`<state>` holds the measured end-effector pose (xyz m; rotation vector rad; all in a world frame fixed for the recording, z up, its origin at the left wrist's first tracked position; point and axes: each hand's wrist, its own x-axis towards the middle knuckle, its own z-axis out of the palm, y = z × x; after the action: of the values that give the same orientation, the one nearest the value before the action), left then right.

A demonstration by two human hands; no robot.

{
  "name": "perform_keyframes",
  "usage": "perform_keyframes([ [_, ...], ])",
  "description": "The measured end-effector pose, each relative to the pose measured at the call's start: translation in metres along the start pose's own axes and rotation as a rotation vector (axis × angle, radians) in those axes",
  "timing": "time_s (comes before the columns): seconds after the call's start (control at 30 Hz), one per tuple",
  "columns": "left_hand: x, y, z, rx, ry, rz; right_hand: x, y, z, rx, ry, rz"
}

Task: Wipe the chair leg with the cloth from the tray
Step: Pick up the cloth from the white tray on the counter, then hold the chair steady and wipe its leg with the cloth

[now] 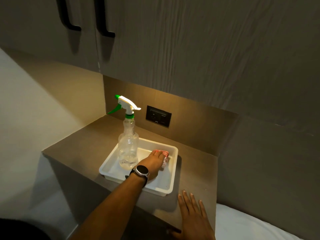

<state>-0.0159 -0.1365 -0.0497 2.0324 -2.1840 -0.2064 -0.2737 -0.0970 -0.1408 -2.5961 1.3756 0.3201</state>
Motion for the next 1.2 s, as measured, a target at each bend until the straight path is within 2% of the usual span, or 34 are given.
perform_keyframes([
  [0.1,-0.03,-0.001,-0.028,-0.142,0.242,0.038,-0.008,-0.005,-0.005,0.051,0.019,0.003],
  [0.2,-0.077,-0.004,-0.044,-0.174,0.412,0.058,-0.014,-0.005,-0.005,0.083,0.092,0.02],
  [0.33,-0.171,0.0,-0.029,-0.173,0.493,-0.106,-0.02,-0.007,-0.009,0.018,0.173,-0.011],
  [0.43,-0.259,0.007,0.011,-0.142,0.544,-0.208,-0.034,-0.02,0.0,-0.028,0.232,-0.041],
  [0.53,-0.342,0.008,0.065,-0.148,0.566,-0.322,-0.06,-0.062,0.024,-0.074,0.354,-0.144],
  [0.6,-0.395,0.004,0.107,-0.194,0.561,-0.442,-0.078,-0.101,0.048,-0.066,0.376,-0.26],
  [0.73,-0.491,0.0,0.195,-0.31,0.511,-0.657,-0.1,-0.179,0.116,-0.038,0.148,-0.487],
  [0.83,-0.553,0.012,0.256,-0.439,0.592,-0.808,-0.114,-0.223,0.184,-0.059,-0.058,-0.701],
  [0.97,-0.614,0.054,0.348,-0.677,0.685,-0.997,-0.136,-0.253,0.279,-0.209,-0.274,-1.013],
  [1.07,-0.632,0.095,0.419,-0.744,0.744,-1.114,-0.139,-0.259,0.337,-0.3,-0.389,-1.119],
  [1.2,-0.629,0.146,0.509,-1.084,0.882,-1.202,-0.127,-0.256,0.398,-0.402,-0.443,-1.167],
])
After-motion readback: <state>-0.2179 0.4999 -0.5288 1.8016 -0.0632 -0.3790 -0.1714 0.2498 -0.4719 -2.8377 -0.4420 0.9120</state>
